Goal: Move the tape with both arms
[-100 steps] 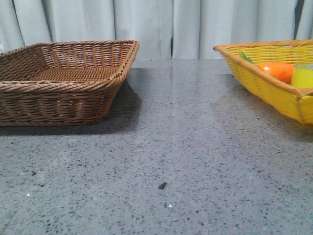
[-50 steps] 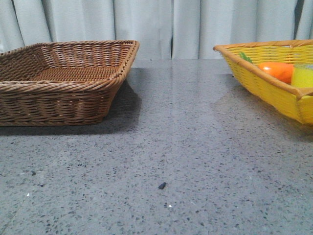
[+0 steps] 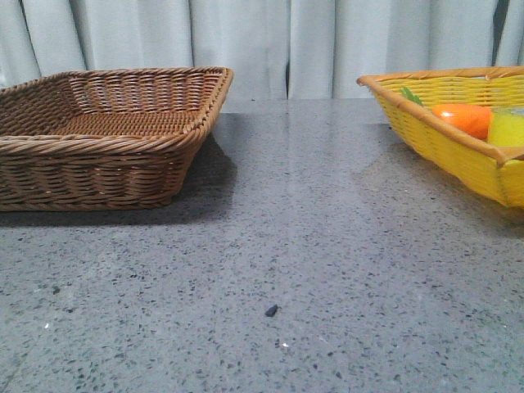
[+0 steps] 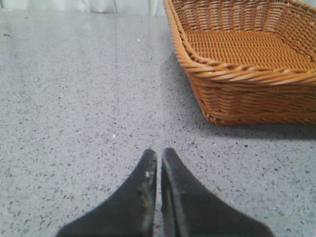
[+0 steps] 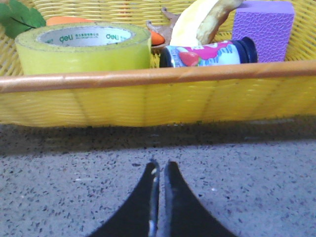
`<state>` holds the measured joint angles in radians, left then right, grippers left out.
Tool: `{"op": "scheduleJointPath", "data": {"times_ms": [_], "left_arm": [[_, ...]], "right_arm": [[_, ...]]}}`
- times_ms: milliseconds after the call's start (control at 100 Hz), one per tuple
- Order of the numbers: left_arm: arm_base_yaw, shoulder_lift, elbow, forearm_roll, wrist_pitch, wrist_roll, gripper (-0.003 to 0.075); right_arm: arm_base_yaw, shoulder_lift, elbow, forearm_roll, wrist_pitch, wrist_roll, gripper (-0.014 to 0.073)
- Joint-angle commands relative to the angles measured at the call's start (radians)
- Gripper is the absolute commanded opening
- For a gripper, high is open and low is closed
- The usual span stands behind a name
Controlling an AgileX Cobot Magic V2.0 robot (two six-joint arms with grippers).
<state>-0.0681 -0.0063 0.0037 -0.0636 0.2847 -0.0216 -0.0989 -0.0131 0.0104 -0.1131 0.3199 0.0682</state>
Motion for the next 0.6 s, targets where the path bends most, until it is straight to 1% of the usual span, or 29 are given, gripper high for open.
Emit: {"op": "scheduleJointPath", "data": {"times_ms": [0, 160, 330, 480, 590], "left_arm": [[0.001, -0.029, 0.010, 0.000, -0.101, -0.009, -0.0020], [0.001, -0.029, 0.010, 0.000, -0.139, -0.009, -0.0021], [0.001, -0.029, 0.010, 0.000, -0.149, -0.009, -0.0020], [0.001, -0.029, 0.010, 0.000, -0.201, -0.009, -0.0020], [0.001, -0.029, 0.010, 0.000, -0.248, -0.009, -0.0021]], "right_arm": [[-0.006, -0.018, 0.019, -0.010, -0.079, -0.005, -0.0074], [-0.006, -0.018, 0.019, -0.010, -0.110, -0.005, -0.0074], [-0.006, -0.018, 0.019, -0.010, -0.164, -0.005, -0.0074], [-0.006, -0.018, 0.019, -0.008, -0.210, -0.005, -0.0074], [-0.006, -0.018, 0.019, 0.029, -0.236, -0.005, -0.0074]]}}
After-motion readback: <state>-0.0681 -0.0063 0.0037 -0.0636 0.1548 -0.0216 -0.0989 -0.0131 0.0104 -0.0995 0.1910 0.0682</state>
